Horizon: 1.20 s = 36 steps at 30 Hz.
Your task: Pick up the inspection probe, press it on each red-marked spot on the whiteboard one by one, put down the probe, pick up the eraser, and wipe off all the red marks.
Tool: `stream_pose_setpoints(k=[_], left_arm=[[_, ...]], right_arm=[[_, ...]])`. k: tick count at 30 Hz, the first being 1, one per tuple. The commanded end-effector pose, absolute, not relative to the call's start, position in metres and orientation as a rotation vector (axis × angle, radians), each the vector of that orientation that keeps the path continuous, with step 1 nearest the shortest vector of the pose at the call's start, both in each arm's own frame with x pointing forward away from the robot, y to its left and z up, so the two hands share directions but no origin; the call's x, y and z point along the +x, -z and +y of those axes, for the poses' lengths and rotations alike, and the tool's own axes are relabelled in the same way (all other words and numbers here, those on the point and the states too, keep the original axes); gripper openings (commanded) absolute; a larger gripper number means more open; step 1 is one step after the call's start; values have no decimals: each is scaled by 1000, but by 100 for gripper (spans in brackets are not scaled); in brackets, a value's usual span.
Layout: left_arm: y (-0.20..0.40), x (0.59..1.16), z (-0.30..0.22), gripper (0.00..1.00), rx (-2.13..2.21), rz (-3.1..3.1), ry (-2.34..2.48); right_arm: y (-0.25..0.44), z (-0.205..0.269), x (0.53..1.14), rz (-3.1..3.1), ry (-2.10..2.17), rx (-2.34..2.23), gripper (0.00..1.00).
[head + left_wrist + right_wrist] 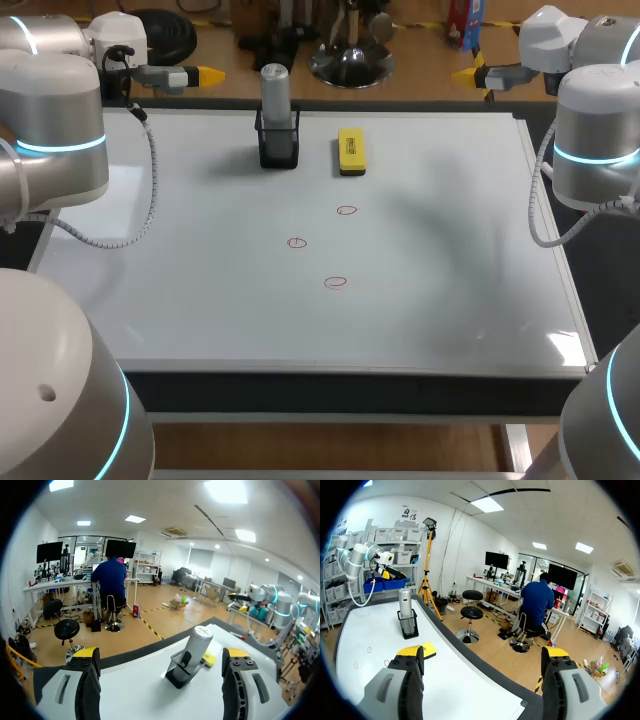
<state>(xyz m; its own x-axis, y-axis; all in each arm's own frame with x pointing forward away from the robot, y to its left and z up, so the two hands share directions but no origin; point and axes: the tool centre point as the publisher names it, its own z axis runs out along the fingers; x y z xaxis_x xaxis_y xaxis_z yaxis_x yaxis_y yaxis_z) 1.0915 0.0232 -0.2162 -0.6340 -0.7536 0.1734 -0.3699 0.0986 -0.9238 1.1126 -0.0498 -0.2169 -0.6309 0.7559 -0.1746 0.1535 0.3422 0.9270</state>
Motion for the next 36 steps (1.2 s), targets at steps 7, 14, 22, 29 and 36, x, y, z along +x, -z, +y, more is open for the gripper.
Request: stream_pose_setpoints(k=[7,14,22,29,36], left_arm=[[217,1091,23,100,-1105,2037,1550],[217,1091,23,100,-1105,2037,1550],[217,1091,23,100,-1105,2037,1550],[217,1091,23,100,-1105,2037,1550],[208,1094,10,100,-998,2064,1578]], right_arm=[[217,-50,1113,2008,-1293,791,100],[217,-50,1113,2008,-1293,791,100],[217,-50,1113,2008,-1293,791,100],[217,-50,1113,2008,-1293,791,100],[217,-50,1113,2008,-1293,791,100]])
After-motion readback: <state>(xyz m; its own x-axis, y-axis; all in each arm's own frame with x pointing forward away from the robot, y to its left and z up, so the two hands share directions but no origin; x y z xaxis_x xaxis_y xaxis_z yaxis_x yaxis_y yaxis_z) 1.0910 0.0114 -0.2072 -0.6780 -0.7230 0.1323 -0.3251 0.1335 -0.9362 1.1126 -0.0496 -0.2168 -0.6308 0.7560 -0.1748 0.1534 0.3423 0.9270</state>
